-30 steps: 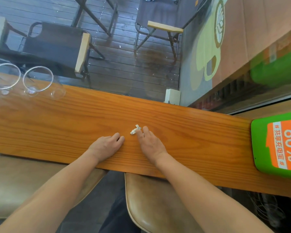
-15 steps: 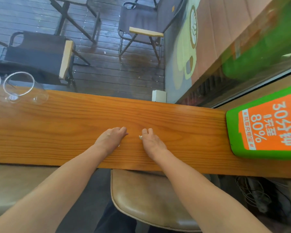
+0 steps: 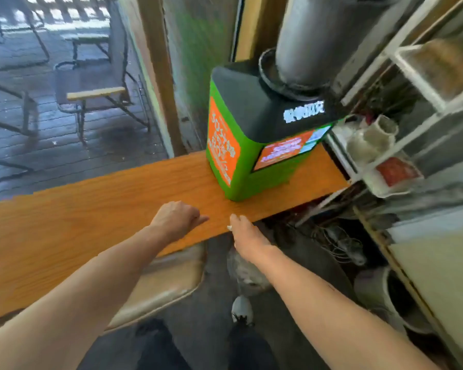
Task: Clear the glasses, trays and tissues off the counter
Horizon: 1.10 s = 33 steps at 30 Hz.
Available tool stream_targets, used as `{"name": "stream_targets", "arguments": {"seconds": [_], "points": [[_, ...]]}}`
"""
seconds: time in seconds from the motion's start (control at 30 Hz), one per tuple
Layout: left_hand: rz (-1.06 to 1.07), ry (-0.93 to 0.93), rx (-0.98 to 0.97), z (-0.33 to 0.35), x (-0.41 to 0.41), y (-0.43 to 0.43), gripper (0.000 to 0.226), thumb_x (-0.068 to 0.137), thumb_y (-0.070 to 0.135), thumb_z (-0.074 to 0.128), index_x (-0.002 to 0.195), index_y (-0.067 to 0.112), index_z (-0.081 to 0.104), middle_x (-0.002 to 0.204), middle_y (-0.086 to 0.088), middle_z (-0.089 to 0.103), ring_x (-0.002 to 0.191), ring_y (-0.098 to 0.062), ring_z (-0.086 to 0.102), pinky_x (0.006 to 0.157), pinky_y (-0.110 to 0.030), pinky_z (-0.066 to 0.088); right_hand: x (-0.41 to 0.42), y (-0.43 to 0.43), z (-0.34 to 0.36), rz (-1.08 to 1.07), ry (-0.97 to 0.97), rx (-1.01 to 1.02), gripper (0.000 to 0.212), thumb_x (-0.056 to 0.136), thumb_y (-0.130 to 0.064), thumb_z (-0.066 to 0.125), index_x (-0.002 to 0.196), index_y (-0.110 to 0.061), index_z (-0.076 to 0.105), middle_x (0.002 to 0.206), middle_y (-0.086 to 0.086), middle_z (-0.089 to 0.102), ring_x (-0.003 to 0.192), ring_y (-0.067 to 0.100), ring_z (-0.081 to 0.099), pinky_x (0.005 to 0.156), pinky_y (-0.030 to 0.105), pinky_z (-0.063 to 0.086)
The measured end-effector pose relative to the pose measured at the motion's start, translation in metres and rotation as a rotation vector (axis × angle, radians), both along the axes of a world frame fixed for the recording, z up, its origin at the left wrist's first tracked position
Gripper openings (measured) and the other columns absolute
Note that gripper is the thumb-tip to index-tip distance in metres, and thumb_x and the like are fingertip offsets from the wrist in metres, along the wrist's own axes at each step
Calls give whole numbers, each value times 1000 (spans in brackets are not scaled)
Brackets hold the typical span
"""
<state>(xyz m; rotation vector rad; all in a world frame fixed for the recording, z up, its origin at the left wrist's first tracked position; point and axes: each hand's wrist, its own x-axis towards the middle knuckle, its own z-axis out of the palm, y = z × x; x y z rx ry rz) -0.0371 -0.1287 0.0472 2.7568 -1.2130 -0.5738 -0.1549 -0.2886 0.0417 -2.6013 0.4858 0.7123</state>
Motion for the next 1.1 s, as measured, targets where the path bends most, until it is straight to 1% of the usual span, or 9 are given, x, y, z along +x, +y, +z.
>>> {"name": "stream_targets", "arguments": {"seconds": [0.17,0.23,0.37,0.43,0.57,0.7,0.83,0.93,1.1], "points": [[-105,109,56,-5,-93,-129,51,97,54,39,89,15,72,96,-14,73,92,-36,68,71,-37,52,-89,-103,-1,-132,73,-15,24,89,2,43,106,-15,44,114,12,49,96,36,55,68,41,39],[-115,156,105,-21,-122,-157,52,99,51,35,89,16,72,96,-14,72,89,-36,67,67,-38,49,-112,-133,-10,-197,92,-27,11,97,-14,47,107,-15,49,113,13,55,98,35,58,69,39,39],[25,323,196,-74,-148,-181,55,101,52,31,98,12,68,100,-14,69,93,-35,66,67,-36,43,-135,-168,-55,-319,148,82,40,104,-43,30,102,-14,57,113,21,60,102,39,58,72,39,37],[114,409,204,-107,-149,-190,49,102,49,35,104,10,65,98,-12,66,93,-34,65,69,-36,45,-139,-173,-90,-392,183,173,41,104,-42,31,102,-12,59,113,21,61,103,38,58,73,38,39],[262,504,235,-190,-152,-211,43,101,44,43,100,8,65,102,-17,67,95,-38,63,74,-41,48,-142,-174,-183,-579,228,324,34,103,-29,39,73,-14,44,111,24,64,106,39,60,80,39,46],[426,557,223,-294,-152,-237,35,99,41,50,82,14,65,102,-18,70,88,-34,60,73,-35,46,-133,-177,-279,-858,265,483,29,98,-22,46,109,-4,66,120,21,66,112,39,61,95,45,51],[798,775,116,-396,-147,-271,33,98,33,54,118,10,66,118,-17,67,106,-36,62,93,-42,52,-121,-186,-370,-1129,242,638,33,97,-16,46,122,-4,63,125,19,63,112,38,62,93,48,54],[1006,913,127,-455,-145,-283,42,100,35,46,132,9,57,129,-17,60,114,-38,58,94,-51,52,-109,-189,-431,-1105,256,586,43,98,-24,39,127,1,59,131,22,60,116,39,60,98,49,50],[1036,965,225,-508,-144,-276,51,102,43,37,141,10,45,135,-17,55,119,-37,56,97,-43,49,-112,-193,-484,-914,300,448,48,104,-23,26,127,6,58,133,27,57,121,40,56,103,46,45]]}}
